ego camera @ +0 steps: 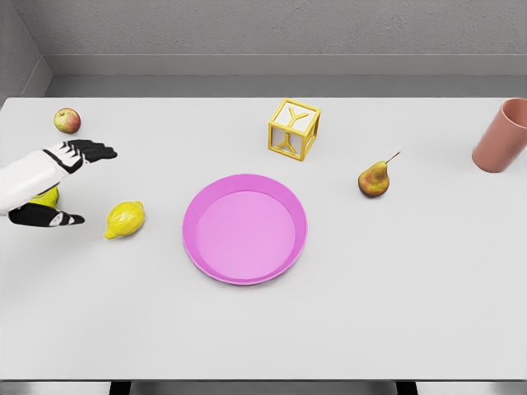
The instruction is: Put the lemon on the plate with left arm
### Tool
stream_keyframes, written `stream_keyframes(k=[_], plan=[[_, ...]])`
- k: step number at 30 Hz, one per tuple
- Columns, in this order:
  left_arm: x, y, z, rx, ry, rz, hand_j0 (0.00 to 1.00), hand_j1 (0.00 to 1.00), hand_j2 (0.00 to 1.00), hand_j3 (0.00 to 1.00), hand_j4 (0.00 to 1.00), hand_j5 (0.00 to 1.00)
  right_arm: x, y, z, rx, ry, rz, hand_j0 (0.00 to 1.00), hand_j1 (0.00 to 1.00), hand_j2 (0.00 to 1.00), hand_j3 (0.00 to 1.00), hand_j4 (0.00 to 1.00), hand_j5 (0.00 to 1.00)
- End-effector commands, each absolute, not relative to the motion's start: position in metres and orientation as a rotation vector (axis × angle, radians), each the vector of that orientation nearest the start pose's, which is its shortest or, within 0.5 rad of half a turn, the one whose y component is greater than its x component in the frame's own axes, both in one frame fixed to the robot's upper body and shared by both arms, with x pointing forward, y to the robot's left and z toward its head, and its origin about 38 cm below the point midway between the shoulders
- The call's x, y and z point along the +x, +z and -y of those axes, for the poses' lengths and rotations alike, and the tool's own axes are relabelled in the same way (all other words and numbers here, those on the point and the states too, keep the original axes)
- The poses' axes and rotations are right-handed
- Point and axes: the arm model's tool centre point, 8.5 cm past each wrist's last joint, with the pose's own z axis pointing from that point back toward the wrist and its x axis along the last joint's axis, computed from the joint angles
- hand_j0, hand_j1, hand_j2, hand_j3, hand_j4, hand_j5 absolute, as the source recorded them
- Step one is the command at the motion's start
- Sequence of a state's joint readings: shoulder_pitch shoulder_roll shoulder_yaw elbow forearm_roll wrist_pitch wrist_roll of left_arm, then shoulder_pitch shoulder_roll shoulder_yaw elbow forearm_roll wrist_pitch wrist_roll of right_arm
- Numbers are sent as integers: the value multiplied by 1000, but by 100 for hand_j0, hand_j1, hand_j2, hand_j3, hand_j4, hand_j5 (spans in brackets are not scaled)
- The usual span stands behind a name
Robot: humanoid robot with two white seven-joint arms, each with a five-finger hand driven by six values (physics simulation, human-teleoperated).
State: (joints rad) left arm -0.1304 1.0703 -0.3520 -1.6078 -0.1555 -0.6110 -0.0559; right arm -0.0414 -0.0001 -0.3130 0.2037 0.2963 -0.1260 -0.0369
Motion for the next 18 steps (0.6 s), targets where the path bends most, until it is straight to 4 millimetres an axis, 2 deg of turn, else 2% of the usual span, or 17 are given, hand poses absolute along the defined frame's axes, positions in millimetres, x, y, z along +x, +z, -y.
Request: stream_keyframes(k=[1,3,7,9,10,12,14,16,18], plan=[[349,207,-383,389,-1576,1718,100,100,100,100,100,100,-26,-256,252,-62,-32,-19,100,100,100,100,100,100],[349,205,-382,381,-1593,1701,100,100,100,100,100,100,-29,-256,253,-64,-19,-27,100,100,100,100,100,100],[346,192,-381,278,-1755,1509,100,100,100,100,100,100,-29,-256,253,-62,-17,-26,100,100,100,100,100,100],[347,193,-385,292,-1776,1482,100,100,100,100,100,100,-29,-256,253,-62,-17,-27,100,100,100,100,100,100],[347,188,-391,294,-1773,1455,100,100,100,100,100,100,-29,-256,253,-62,-17,-26,100,100,100,100,100,100],[350,163,-413,270,-1739,1335,100,100,100,100,100,100,-29,-256,253,-62,-17,-26,100,100,100,100,100,100],[353,150,-424,271,-1688,1304,100,100,100,100,100,100,-29,-256,253,-62,-17,-26,100,100,100,100,100,100],[354,142,-420,254,-1680,1302,100,100,100,100,100,100,-29,-256,253,-62,-17,-26,100,100,100,100,100,100],[360,145,-411,246,-1690,1326,100,100,100,100,100,100,-29,-256,253,-62,-17,-26,100,100,100,100,100,100]])
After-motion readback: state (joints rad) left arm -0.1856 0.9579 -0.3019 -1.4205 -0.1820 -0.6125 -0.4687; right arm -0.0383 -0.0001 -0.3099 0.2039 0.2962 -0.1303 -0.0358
